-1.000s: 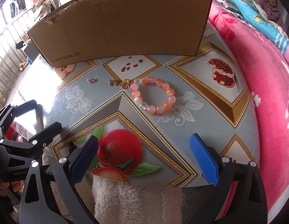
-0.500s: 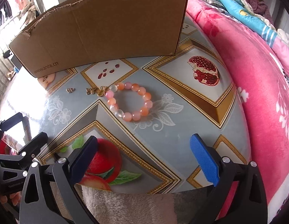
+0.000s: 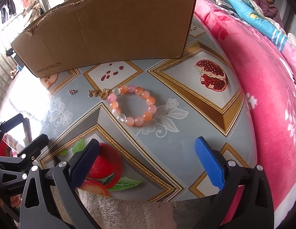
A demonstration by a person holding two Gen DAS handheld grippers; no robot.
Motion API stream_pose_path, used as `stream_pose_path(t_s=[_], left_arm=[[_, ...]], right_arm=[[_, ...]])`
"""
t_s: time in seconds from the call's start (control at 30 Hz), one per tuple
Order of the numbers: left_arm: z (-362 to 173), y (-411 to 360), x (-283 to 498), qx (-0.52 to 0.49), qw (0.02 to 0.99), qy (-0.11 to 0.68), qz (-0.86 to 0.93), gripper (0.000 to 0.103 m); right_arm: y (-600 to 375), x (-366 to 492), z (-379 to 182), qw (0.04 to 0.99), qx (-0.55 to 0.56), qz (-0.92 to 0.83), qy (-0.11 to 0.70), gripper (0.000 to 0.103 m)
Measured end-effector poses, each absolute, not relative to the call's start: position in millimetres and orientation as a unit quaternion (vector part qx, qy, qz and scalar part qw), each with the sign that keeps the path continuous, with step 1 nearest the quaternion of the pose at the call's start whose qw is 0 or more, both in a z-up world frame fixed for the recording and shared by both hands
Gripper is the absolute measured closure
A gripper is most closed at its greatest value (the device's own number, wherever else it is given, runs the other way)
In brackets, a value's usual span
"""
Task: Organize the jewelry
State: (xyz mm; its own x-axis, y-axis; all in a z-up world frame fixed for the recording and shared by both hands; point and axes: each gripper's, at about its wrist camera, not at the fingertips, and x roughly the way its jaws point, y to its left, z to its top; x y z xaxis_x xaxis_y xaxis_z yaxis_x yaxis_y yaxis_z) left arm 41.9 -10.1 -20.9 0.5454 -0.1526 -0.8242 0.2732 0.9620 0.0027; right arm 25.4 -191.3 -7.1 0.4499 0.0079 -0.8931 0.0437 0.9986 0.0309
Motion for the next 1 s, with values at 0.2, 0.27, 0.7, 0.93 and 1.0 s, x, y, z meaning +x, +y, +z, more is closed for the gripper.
stream_pose_path(t_s=[0.2, 0.27, 0.7, 0.93, 1.0], left_arm=[[-20.1, -9.8, 44.0, 0.067, 0.873, 0.467, -0.122, 0.008], [-19.6, -10.5, 45.9, 0.066, 0.87, 0.473, -0.12, 0.008], [-17.3, -12.2, 54.4, 0.066, 0.859, 0.494, -0.112, 0.008], [-18.3, -12.6, 53.6, 0.069, 0.862, 0.489, -0.113, 0.008], [-18.4, -12.7, 51.4, 0.068, 0.866, 0.483, -0.113, 0.008]], right_arm=[[-195.4, 28.7, -7.8, 0.848, 0.02, -0.005, 0.53, 0.006], [-196.2, 28.5, -8.4, 0.851, 0.02, -0.005, 0.525, 0.006], [-213.6, 16.5, 9.9, 0.889, 0.028, 0.013, 0.456, 0.006], [-216.1, 20.9, 24.1, 0.907, 0.042, 0.037, 0.417, 0.006], [-213.0, 21.5, 25.5, 0.909, 0.05, 0.059, 0.41, 0.006]])
